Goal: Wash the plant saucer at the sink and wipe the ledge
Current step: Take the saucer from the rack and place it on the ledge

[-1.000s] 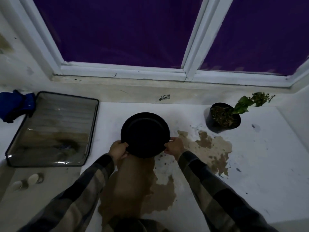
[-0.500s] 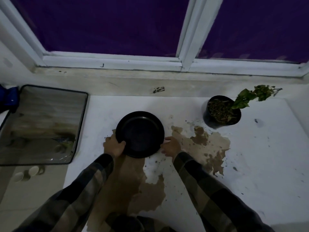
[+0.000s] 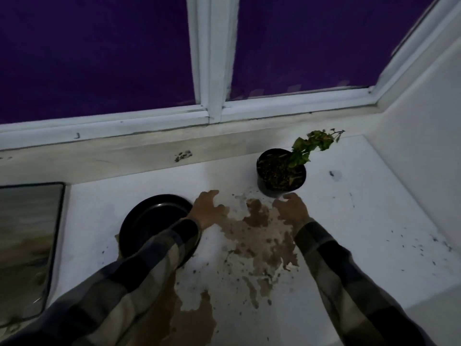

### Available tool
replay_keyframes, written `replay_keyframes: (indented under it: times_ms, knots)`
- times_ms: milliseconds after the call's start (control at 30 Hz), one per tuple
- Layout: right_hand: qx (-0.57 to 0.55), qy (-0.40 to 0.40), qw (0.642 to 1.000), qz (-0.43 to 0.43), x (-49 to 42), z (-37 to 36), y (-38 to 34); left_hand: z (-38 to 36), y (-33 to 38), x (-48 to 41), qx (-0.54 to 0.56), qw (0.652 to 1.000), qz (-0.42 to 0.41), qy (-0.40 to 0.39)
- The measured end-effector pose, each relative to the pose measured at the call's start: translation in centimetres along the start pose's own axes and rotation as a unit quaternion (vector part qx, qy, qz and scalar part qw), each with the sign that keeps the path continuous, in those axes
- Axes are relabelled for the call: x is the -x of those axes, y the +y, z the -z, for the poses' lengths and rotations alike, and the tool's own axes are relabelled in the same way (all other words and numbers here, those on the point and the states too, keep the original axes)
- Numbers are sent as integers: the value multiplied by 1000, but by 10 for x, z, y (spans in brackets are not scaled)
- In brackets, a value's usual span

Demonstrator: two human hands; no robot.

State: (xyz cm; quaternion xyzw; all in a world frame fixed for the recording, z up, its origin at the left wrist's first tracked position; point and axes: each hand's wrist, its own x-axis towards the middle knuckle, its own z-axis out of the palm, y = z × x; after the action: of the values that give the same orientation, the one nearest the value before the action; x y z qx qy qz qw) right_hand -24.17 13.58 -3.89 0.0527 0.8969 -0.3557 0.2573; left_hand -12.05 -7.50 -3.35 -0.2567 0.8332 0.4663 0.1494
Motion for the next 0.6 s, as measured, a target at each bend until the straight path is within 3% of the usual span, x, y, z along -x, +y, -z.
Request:
replay_keyframes:
  times_ms: [167, 300, 600]
  knots:
    - [-174, -24, 980, -92, -32, 23, -5, -16, 52, -37, -22, 999, -37, -27]
    - [-360, -46, 925, -111, -45, 21, -8, -28, 79, -60, -39, 997, -53, -40]
    - [-427, -6, 897, -117, -66, 7, 3, -36, 86, -72, -15, 997, -58, -48]
